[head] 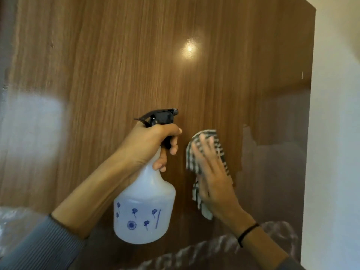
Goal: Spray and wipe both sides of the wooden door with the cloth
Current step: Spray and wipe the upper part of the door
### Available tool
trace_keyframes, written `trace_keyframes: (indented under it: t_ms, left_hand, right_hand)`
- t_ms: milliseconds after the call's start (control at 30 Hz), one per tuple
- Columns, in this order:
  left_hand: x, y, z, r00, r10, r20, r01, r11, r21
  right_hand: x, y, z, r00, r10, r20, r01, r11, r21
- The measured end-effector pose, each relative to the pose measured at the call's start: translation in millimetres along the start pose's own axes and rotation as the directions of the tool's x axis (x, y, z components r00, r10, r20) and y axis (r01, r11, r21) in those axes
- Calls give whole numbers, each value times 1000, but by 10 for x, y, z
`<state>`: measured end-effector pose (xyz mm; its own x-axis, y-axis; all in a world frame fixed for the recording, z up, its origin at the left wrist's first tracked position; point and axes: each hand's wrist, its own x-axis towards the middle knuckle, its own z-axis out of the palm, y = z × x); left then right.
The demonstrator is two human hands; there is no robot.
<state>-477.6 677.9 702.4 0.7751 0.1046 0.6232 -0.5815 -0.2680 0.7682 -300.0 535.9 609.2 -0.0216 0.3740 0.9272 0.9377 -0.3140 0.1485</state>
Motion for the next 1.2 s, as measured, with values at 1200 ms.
trace_keyframes:
  t_ms: [1200]
  left_hand:
    - [989, -1, 1427, 994, -14, -111, 28, 991, 130]
  right_hand:
    - [736, 1461, -732, 990, -88, -114, 71, 986, -149]
